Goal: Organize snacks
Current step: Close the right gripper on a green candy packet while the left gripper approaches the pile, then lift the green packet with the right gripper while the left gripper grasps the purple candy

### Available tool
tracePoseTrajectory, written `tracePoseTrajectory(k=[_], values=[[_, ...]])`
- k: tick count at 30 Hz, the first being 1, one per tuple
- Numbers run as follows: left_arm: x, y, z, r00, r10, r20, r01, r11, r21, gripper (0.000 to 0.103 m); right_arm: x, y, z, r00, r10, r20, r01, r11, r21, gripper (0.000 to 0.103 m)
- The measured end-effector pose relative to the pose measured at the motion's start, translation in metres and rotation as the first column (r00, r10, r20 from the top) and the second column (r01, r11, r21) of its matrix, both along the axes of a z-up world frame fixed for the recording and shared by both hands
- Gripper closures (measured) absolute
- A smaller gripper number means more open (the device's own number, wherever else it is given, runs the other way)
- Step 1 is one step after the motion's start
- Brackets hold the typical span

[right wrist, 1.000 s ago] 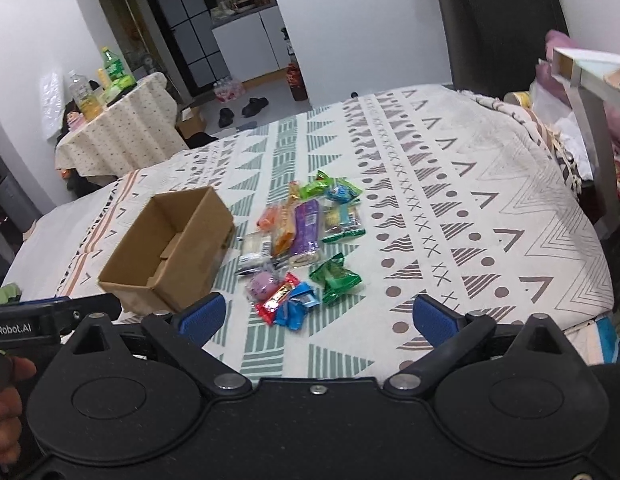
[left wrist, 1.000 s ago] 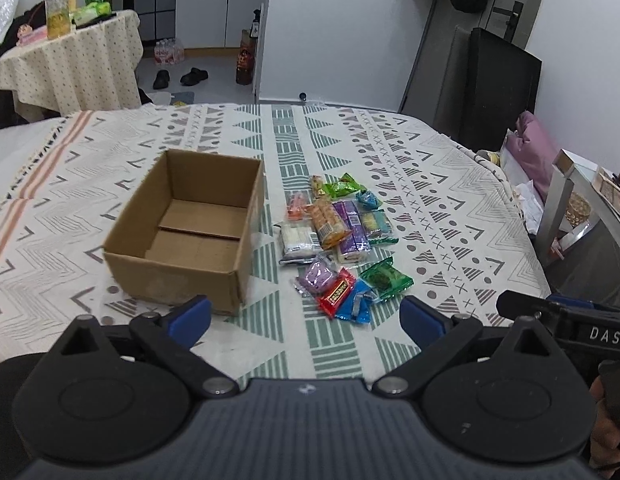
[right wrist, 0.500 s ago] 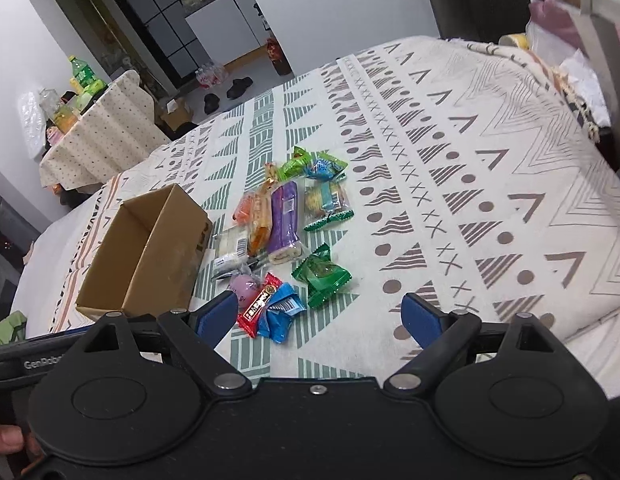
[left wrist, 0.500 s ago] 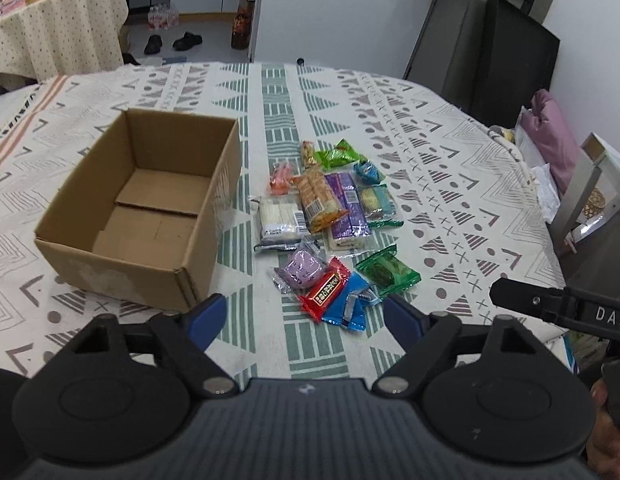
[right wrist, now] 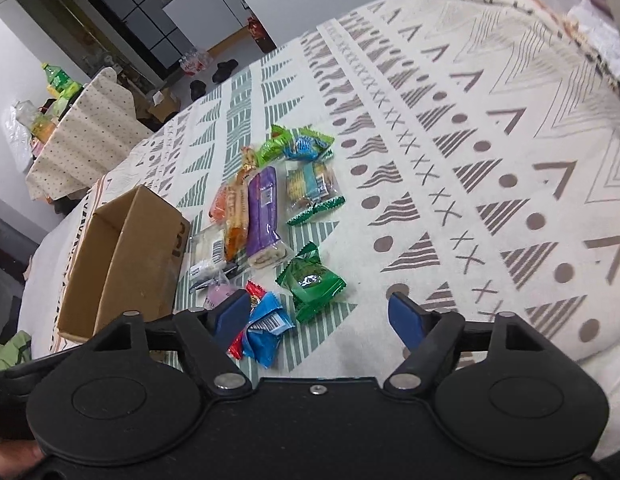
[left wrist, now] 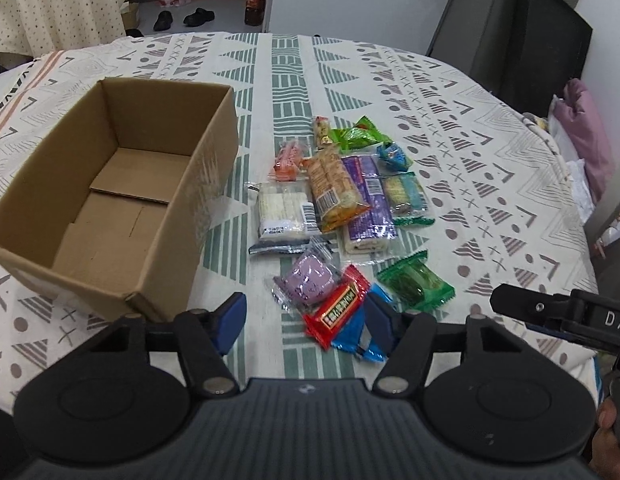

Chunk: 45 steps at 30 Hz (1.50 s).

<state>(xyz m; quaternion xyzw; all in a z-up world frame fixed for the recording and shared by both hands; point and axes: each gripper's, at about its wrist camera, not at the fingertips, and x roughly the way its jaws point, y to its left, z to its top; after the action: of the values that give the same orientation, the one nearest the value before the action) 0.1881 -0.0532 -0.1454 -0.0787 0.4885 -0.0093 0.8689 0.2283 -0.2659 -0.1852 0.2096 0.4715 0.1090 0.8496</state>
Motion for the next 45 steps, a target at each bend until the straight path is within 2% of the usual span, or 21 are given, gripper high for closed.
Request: tracePoseTrajectory(k=[9, 16, 19, 20, 22, 23, 24, 25, 28, 29, 30, 31, 35, 45], values=[[0.029, -0.006, -0.031, 0.999, 0.013, -0.042, -0.013, 1.000, 0.008, 0.041, 0.029, 0.014, -0.024, 0.998, 0.024, -0.057, -0.025, 0.999, -0.022, 0.030], [0.050, -0.009, -0.061, 0.994, 0.010, -0.112, -0.010, 1.000, 0.002, 0.041, 0.044, 0.021, -0.036, 0.997, 0.034, -0.076, -0.039, 0.997, -0.068, 0.030], [0.053, -0.008, -0.067, 0.995, 0.012, -0.099, -0.014, 1.000, -0.022, 0.042, 0.050, 0.025, -0.037, 0.997, 0.034, -0.070, -0.040, 0.995, -0.089, 0.030], [0.053, -0.009, -0.068, 0.995, 0.010, -0.095, -0.012, 1.000, -0.019, 0.045, 0.051, 0.027, -0.038, 0.997, 0.038, -0.068, -0.044, 0.995, -0.093, 0.030], [0.052, -0.008, -0.068, 0.995, 0.011, -0.095, -0.015, 0.999, -0.042, 0.060, 0.055, 0.031, -0.041, 0.996, 0.049, -0.074, -0.056, 0.994, -0.098, 0.030], [0.053, -0.007, -0.067, 0.995, 0.009, -0.099, -0.015, 0.998, -0.057, 0.072, 0.056, 0.033, -0.042, 0.995, 0.056, -0.077, -0.063, 0.993, -0.100, 0.030], [0.052, -0.007, -0.066, 0.995, 0.010, -0.102, -0.017, 0.998, -0.061, 0.077, 0.058, 0.035, -0.044, 0.995, 0.063, -0.080, -0.071, 0.992, -0.104, 0.031], [0.051, -0.006, -0.065, 0.995, 0.013, -0.102, -0.019, 0.998, -0.060, 0.080, 0.058, 0.037, -0.044, 0.994, 0.069, -0.081, -0.077, 0.991, -0.108, 0.034], [0.048, -0.003, -0.060, 0.994, 0.029, -0.103, -0.037, 0.997, -0.073, 0.099, 0.059, 0.042, -0.046, 0.993, 0.083, -0.079, -0.092, 0.989, -0.113, 0.046], [0.046, -0.002, -0.058, 0.994, 0.034, -0.100, -0.041, 0.996, -0.075, 0.101, 0.059, 0.043, -0.048, 0.992, 0.089, -0.087, -0.098, 0.990, -0.103, 0.058], [0.044, -0.001, -0.056, 0.995, 0.038, -0.094, -0.045, 0.996, -0.072, 0.102, 0.061, 0.043, -0.050, 0.991, 0.091, -0.097, -0.099, 0.991, -0.088, 0.064], [0.042, -0.001, -0.053, 0.995, 0.040, -0.087, -0.046, 0.997, -0.069, 0.103, 0.061, 0.043, -0.051, 0.991, 0.086, -0.103, -0.095, 0.993, -0.077, 0.066], [0.035, 0.003, -0.040, 0.997, 0.048, -0.057, -0.052, 0.997, -0.061, 0.103, 0.053, 0.046, -0.044, 0.995, 0.086, -0.050, -0.091, 0.990, -0.107, 0.072], [0.008, 0.010, 0.001, 0.999, 0.053, 0.012, -0.052, 0.996, -0.075, 0.103, 0.022, 0.033, -0.002, 0.997, 0.061, 0.049, -0.060, 0.998, -0.023, 0.073]])
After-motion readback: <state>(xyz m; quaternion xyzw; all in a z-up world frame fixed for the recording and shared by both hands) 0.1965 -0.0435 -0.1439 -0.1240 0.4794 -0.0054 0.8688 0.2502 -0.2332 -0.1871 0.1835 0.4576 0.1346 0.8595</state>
